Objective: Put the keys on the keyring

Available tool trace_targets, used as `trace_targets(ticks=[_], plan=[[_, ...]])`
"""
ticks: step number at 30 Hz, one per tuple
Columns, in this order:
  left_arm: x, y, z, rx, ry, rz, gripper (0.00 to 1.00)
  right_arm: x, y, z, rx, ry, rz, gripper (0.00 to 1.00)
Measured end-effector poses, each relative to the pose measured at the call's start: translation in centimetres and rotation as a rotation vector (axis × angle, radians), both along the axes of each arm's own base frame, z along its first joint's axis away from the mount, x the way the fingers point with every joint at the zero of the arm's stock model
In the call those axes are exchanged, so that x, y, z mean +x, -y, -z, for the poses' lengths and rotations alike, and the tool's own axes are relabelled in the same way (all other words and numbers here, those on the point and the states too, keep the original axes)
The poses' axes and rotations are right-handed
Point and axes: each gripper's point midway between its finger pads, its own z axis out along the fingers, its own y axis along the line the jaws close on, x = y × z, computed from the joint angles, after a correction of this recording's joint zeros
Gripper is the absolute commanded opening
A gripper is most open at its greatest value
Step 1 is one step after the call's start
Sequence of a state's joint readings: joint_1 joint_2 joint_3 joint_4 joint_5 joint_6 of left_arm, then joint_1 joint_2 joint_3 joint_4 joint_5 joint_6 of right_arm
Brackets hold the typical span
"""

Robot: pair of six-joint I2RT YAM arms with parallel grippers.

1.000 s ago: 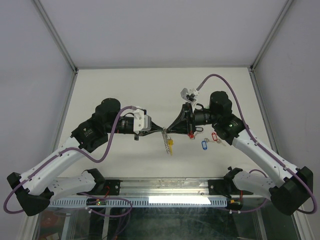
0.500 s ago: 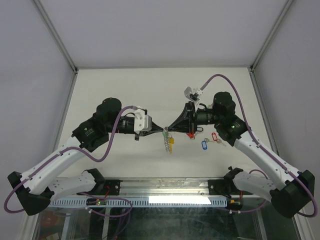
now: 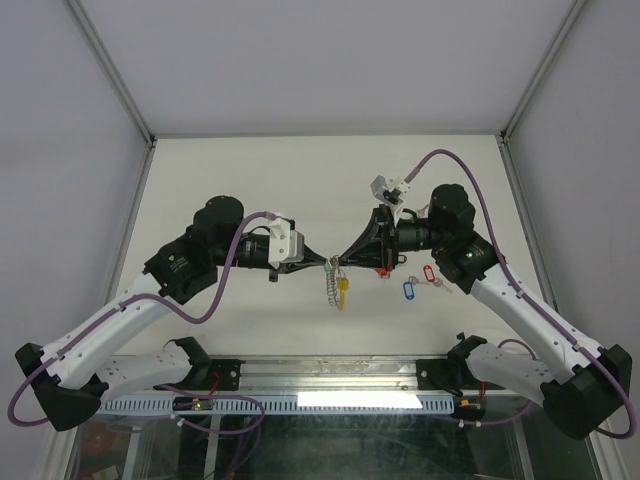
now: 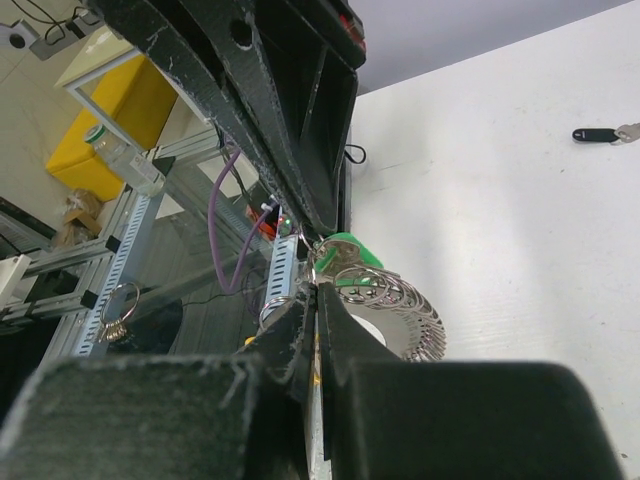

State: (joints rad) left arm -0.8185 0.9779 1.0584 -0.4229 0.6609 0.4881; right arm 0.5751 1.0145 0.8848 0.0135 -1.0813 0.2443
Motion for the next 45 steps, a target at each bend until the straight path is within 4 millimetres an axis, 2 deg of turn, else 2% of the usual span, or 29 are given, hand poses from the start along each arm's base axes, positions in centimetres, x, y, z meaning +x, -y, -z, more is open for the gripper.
trace_targets(ticks=[10,24,42,43,45], plan=[[0.1,0.1,-0.1,0.009,-0.005,0.001,0.0,-0.6,0.2,0.4,-0.01,-0.005,-0.038,0.0],[0.2,0.2,0.0,0.013,-0.008,0.001,0.0,0.2,0.2,0.4,-0.013,0.006,0.011,0.0],[0.2,0.2,0.0,0.013,-0.007,0.001,0.0,0.8,0.9,-1.6,0.035,0.043,0.085,0.0],[0.2,0.2,0.0,0.013,-0.007,0.001,0.02,0.8,0.9,-1.7,0.036,0.043,0.085,0.0],[0.3,0.2,0.0,0.012,-0.007,-0.003,0.16,0.8,0.9,-1.7,0.039,0.046,0.085,0.0]])
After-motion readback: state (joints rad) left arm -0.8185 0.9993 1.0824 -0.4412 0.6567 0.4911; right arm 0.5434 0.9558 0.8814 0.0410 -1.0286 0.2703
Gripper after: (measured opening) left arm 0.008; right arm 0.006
